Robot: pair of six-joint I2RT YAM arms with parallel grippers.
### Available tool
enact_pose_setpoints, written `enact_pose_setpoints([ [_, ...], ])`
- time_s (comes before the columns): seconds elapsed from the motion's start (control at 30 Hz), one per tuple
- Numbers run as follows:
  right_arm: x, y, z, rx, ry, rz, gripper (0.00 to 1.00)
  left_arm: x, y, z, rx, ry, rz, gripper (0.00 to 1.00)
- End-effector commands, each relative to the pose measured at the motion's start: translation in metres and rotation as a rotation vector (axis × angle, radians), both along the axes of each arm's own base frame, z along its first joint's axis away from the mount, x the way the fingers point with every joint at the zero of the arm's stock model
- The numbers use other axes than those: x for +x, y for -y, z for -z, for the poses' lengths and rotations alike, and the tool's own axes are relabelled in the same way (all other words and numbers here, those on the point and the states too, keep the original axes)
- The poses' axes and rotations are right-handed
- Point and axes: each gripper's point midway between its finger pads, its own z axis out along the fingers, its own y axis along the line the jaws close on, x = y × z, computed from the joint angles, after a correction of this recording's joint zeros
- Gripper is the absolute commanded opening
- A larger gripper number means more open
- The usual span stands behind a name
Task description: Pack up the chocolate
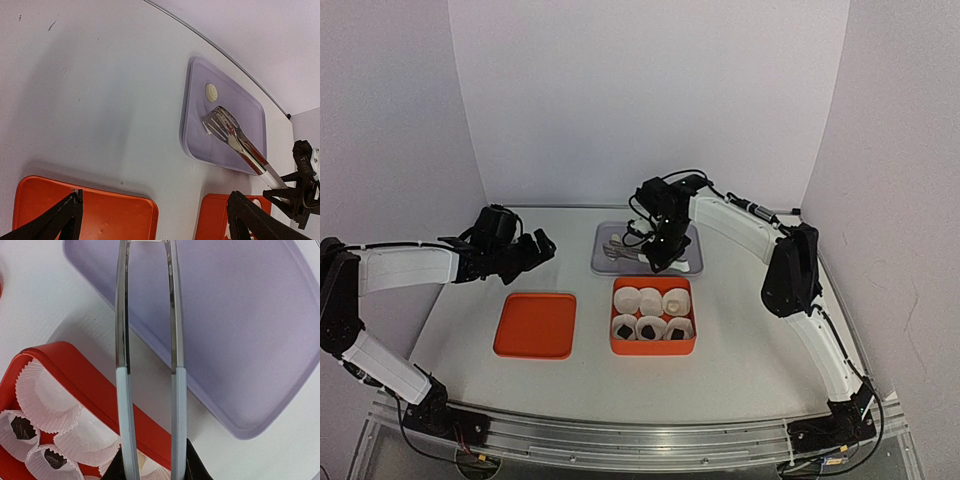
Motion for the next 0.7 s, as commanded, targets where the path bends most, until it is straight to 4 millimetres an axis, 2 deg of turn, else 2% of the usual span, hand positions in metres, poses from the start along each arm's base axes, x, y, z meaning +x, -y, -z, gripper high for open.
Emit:
enact_pose_setpoints([
  [0.0,0.008,-0.011,-0.063,0.122,0.103,-0.01,0.09,0.006,0.0,-0.013,-0.015,0.038,-0.025,1.0],
  [0.17,0.003,-0.012,-0.085,0.172,0.119,-0.011,0.06,0.007,0.001,-0.015,-0.021,0.045,-0.021,1.0],
  [0.37,-0.012,-0.003,-0.111,0.21,0.125,0.0,0.04,0.009,0.004,-0.017,-0.027,0.053,-0.015,1.0],
  [0.5,-0.035,0.01,-0.129,0.234,0.105,0.014,0.04,0.01,0.004,-0.017,-0.028,0.056,-0.012,1.0],
  [0.67,-0.074,0.041,-0.134,0.229,0.065,0.079,0.04,0.012,0.007,-0.016,-0.029,0.055,-0.005,1.0],
])
